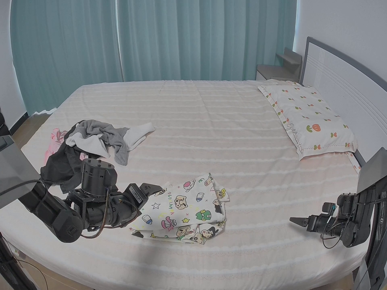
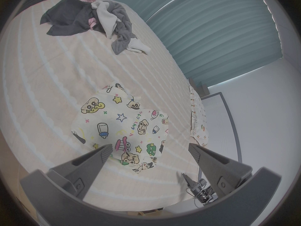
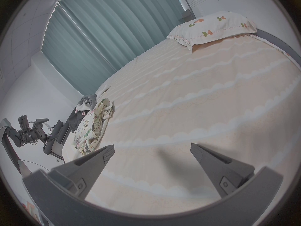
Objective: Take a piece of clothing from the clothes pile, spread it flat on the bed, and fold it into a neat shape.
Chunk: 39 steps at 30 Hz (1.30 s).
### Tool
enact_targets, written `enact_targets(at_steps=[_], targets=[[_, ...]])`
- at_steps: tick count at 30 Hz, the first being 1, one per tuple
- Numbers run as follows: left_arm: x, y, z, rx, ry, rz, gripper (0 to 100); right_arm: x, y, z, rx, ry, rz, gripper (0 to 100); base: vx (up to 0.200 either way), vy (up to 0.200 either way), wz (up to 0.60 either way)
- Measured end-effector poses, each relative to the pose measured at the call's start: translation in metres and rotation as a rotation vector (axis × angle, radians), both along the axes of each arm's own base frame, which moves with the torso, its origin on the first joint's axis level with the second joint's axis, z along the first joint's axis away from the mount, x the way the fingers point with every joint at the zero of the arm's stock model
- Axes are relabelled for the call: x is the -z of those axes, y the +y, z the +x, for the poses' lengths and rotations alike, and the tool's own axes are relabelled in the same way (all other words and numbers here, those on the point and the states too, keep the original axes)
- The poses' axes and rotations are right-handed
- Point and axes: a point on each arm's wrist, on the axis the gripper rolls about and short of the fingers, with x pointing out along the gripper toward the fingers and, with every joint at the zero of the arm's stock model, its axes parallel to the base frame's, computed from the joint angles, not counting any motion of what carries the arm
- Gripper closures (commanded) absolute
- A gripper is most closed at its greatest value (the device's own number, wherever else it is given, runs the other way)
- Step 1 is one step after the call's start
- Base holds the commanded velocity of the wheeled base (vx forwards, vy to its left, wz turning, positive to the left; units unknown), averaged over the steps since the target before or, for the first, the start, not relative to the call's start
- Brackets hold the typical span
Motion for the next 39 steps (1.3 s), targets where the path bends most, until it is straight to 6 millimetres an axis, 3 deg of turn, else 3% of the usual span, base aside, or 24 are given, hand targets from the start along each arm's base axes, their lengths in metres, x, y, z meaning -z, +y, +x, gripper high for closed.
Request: enact_targets(at_steps=[11, 15, 21, 27, 39], targets=[[0.005, 0.007, 0.003, -0.015, -0.005, -0.015, 0, -0.014, 0.010, 0.005, -0.006, -0.038, 0.011, 0, 0.000, 0.200, 0.00], [0.008, 0.008, 0.004, -0.019, 0.003, -0.012, 0, -0.024, 0.026, 0.014, 0.015, -0.069, 0.030, 0, 0.000, 0.200, 0.00], [0.012, 0.009, 0.007, -0.027, 0.012, -0.009, 0, -0.036, 0.065, 0.041, -0.030, -0.169, 0.041, 0, 0.000, 0.200, 0.00], [0.016, 0.012, 0.009, -0.038, 0.009, -0.011, 0, -0.025, 0.096, 0.057, -0.100, -0.161, 0.048, 0, 0.000, 0.000, 0.00], [0.029, 0.011, 0.012, -0.039, 0.004, -0.014, 0, -0.002, 0.104, 0.067, -0.120, -0.130, 0.050, 0, 0.000, 0.000, 0.00]])
